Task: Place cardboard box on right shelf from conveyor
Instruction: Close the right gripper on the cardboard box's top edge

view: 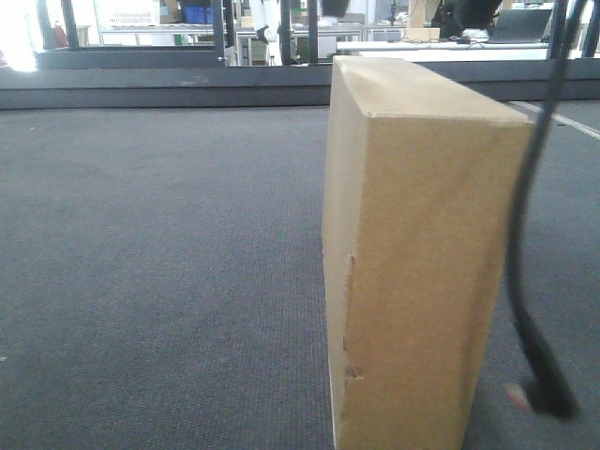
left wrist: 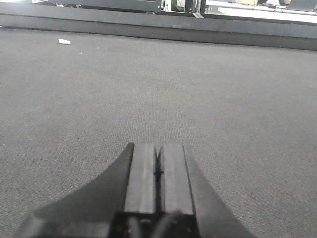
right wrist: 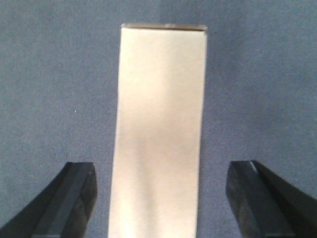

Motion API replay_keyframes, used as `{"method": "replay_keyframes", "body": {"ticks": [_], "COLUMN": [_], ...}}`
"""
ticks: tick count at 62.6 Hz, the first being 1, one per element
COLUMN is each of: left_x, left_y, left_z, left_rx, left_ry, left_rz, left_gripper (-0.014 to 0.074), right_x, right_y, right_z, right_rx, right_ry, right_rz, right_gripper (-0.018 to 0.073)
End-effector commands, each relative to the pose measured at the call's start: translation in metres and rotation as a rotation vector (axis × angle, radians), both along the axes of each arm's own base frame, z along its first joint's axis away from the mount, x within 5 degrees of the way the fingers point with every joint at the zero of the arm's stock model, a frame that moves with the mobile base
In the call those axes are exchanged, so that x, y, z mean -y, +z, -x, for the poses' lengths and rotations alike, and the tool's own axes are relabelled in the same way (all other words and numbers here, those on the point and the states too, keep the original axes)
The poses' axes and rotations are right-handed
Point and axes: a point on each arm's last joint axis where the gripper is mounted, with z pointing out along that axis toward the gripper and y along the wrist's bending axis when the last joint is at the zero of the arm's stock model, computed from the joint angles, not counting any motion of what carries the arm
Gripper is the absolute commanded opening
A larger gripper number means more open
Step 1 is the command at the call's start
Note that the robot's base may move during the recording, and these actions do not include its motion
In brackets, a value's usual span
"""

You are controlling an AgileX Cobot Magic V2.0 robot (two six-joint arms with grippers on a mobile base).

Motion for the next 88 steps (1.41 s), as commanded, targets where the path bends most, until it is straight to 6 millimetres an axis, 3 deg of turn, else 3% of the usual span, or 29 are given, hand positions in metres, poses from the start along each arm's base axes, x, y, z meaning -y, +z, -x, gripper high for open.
{"method": "replay_keyframes", "body": {"ticks": [1, 19, 37, 83, 88], "left_x": [0.0, 0.0, 0.0, 0.0, 0.0], "left_y": [0.005, 0.005, 0.005, 0.005, 0.005], "left_z": [0.0, 0.0, 0.0, 0.0, 0.0], "left_rx": [0.084, 0.084, 0.084, 0.084, 0.084], "left_ry": [0.002, 0.002, 0.002, 0.002, 0.002], "left_rz": [0.01, 0.01, 0.01, 0.01, 0.01], "left_gripper": [-0.0116, -0.0116, -0.0116, -0.0116, -0.0116], "right_x": [0.003, -0.001, -0.004, -0.009, -0.009], "right_y": [0.016, 0.008, -0.013, -0.023, -0.023], "right_z": [0.002, -0.001, 0.001, 0.0, 0.0], "right_rx": [0.06, 0.03, -0.031, -0.094, -0.094], "right_ry": [-0.001, 0.0, 0.008, 0.006, 0.006], "right_rz": [-0.033, -0.026, -0.028, -0.023, -0.023], "right_gripper": [0.0633, 0.0633, 0.0633, 0.0631, 0.0578]}}
